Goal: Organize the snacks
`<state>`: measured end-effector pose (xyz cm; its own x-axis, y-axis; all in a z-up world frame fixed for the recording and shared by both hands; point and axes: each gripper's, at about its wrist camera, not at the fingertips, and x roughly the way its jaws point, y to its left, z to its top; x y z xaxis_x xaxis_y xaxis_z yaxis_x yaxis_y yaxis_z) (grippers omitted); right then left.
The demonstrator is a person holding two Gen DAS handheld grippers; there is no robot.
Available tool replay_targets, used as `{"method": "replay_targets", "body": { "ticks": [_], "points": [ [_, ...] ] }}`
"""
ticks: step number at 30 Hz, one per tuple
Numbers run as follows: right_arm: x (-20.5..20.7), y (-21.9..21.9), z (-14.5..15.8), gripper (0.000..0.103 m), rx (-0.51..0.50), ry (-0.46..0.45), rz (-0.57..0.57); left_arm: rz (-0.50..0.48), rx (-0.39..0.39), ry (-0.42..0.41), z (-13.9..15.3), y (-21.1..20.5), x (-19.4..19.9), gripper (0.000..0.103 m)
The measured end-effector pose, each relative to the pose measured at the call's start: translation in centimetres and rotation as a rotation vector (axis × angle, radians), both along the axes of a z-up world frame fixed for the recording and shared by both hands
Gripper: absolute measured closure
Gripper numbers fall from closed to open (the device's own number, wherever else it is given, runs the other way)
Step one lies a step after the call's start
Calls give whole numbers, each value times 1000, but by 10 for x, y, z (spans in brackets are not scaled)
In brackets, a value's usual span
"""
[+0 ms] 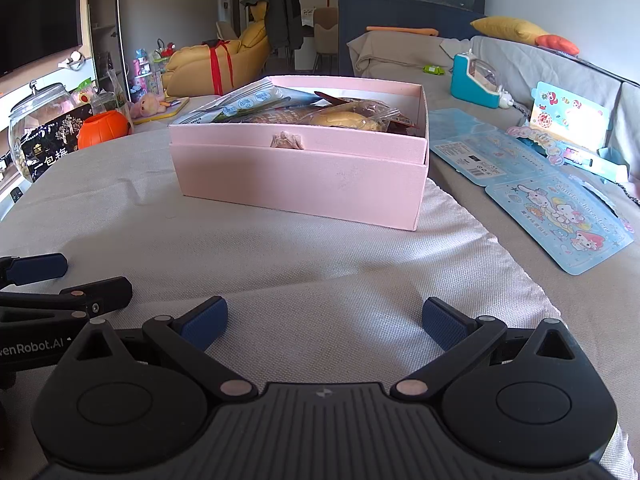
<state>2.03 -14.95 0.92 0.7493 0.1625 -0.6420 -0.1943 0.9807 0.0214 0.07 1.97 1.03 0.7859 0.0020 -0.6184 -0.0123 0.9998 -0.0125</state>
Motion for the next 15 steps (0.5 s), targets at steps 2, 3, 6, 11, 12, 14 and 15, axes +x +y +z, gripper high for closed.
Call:
{"method": "replay_targets", "body": {
  "ticks": [2,3,6,11,12,14,15],
  "points": [
    [0,0,0,0,0,0,0,0,0,0,0,0,0,18],
    [0,0,0,0,0,0,0,0,1,0,0,0,0,18],
    [0,0,0,0,0,0,0,0,0,0,0,0,0,18],
    [0,0,0,0,0,0,0,-2,3,-1,0,-1,0,18],
    [0,0,0,0,0,0,0,-2,3,-1,0,-1,0,18],
    [0,0,0,0,0,0,0,-2,4,0,0,-1,0,18],
    [0,0,0,0,0,0,0,-2,4,-1,0,-1,-1,18]
  ]
}}
